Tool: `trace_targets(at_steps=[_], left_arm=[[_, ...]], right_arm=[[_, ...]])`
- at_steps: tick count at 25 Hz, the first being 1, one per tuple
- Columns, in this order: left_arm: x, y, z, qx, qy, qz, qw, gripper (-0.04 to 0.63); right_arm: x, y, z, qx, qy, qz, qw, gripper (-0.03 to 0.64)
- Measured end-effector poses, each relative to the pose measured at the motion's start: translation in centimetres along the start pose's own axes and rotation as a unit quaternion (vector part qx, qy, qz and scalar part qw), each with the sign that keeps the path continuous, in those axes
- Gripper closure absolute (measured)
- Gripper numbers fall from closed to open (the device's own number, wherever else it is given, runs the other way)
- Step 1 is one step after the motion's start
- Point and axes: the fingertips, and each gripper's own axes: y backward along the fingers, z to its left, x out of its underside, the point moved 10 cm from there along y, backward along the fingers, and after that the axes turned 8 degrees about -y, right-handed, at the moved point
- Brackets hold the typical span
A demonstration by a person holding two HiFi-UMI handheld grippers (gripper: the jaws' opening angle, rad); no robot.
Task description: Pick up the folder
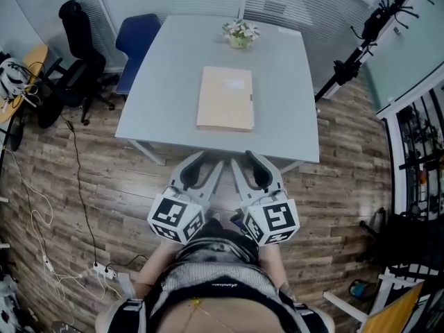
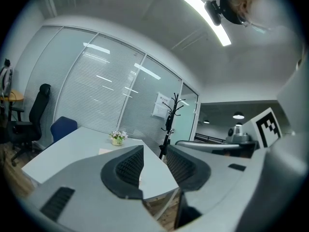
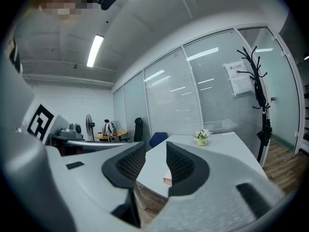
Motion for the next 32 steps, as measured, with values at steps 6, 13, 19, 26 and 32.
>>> trace_targets(at_steps=[6, 13, 19, 26, 32], left_arm=[[-0.3, -2.4, 0.1, 0.015, -0.001, -0.002, 0.9999, 0.474], [-0.6, -5.5, 1.4, 0.043, -0.001, 0.002, 0.9991, 0.474], [-1.0, -9.1, 3.7, 0.062, 0.004, -0.001, 0.9981, 0.474], [-1.4, -14.3, 7.9, 0.096, 0.012, 0.005, 0.9953, 0.474], [-2.5, -18.9, 11.3, 0.128, 0.006, 0.000, 0.9917, 0.474]], right_arm=[[-0.2, -0.2, -2.0, 0.018, -0.012, -0.006, 1.000, 0.482], [-0.5, -2.0, -3.6, 0.039, -0.024, -0.012, 0.999, 0.482], [-1.3, -5.1, -5.4, 0.052, -0.027, -0.012, 0.998, 0.480], [-2.7, -10.3, -7.6, 0.068, -0.026, -0.018, 0.997, 0.477], [-3.8, -14.4, -9.8, 0.091, -0.038, -0.028, 0.995, 0.476]])
